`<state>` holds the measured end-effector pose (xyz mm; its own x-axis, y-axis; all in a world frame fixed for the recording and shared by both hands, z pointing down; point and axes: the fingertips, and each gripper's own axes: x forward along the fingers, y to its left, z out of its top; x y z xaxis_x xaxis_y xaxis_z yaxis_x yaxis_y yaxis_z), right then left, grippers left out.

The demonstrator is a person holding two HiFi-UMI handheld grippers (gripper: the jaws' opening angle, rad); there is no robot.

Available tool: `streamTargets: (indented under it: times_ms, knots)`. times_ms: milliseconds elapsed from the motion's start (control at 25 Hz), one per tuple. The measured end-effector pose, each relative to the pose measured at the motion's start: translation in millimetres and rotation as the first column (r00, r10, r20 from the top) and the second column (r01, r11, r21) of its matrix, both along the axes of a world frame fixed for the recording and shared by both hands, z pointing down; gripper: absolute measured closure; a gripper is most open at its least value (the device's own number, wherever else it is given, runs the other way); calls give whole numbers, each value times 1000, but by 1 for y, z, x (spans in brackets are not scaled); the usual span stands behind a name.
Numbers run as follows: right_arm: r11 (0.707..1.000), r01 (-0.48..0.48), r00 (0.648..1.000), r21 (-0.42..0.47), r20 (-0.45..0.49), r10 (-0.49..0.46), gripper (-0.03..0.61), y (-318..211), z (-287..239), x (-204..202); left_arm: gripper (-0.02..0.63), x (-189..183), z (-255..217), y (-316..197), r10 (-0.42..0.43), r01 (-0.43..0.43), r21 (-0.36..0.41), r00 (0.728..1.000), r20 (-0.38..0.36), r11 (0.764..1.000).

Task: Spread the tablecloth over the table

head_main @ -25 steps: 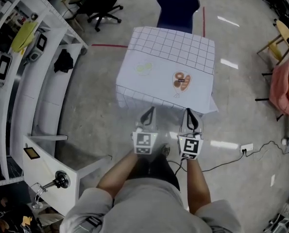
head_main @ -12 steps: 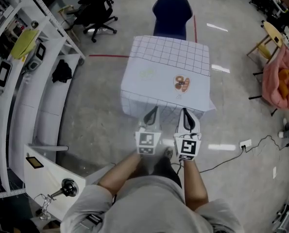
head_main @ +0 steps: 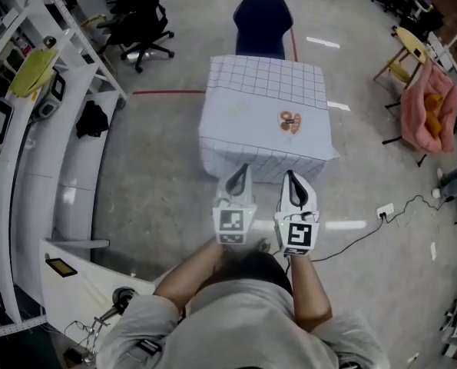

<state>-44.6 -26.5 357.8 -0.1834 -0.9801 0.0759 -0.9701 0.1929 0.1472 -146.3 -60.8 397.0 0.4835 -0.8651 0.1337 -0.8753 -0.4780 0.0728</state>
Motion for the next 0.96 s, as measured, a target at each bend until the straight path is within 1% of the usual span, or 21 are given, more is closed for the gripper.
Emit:
streamTargets:
  times_ms: [80,240,480,680,960]
  knots:
    - [1000,-2,1000,7,2,2,573,2,-6,-8,592,-7,-5,5,-2,2,0,1000,-20,1000]
    - [1000,-6,999,21,-34,6,572,4,-13,-23,592,-15,-13,12,19,-19,29,1000,5,999]
    - [1000,-1,1000,19,-12,1,572,10,-19,-33,592,-23,-20,17,34,-34,37,999,16,999]
    - [1000,-7,1000,21,5,7,572,15,-23,-25,592,-7,-22,24,55,-55,37,998,9,998]
    - [1000,-24,999,10,31,24,572,12,-19,1,592,20,-19,23,65,-65,32,998,1,997]
